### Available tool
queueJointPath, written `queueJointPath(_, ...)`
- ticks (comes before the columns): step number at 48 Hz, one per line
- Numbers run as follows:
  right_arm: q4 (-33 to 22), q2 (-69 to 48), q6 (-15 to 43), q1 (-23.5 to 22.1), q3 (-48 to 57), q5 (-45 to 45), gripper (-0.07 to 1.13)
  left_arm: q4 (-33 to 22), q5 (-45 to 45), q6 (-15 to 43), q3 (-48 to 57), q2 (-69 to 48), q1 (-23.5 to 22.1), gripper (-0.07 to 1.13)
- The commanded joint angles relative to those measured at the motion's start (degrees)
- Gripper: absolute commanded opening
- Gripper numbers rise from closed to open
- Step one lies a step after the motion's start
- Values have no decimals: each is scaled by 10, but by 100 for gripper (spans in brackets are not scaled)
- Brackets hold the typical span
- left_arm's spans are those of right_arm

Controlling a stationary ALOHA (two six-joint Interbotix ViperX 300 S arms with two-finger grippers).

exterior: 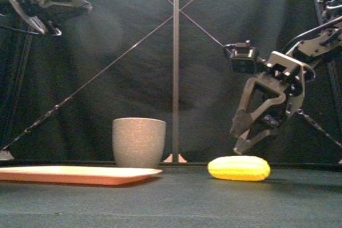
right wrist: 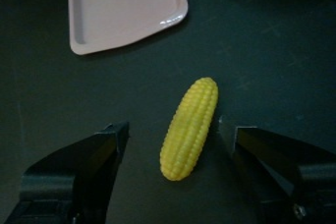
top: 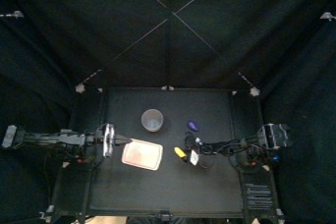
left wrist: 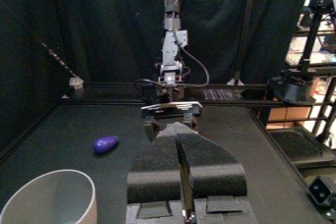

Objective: Pick the corn then place it in the grey bowl
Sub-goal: Pick the corn

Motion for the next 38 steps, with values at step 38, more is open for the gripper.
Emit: queueJointPath(38, -25, 63, -4, 1, -95, 60, 58, 0, -3, 0, -3, 0, 1, -3)
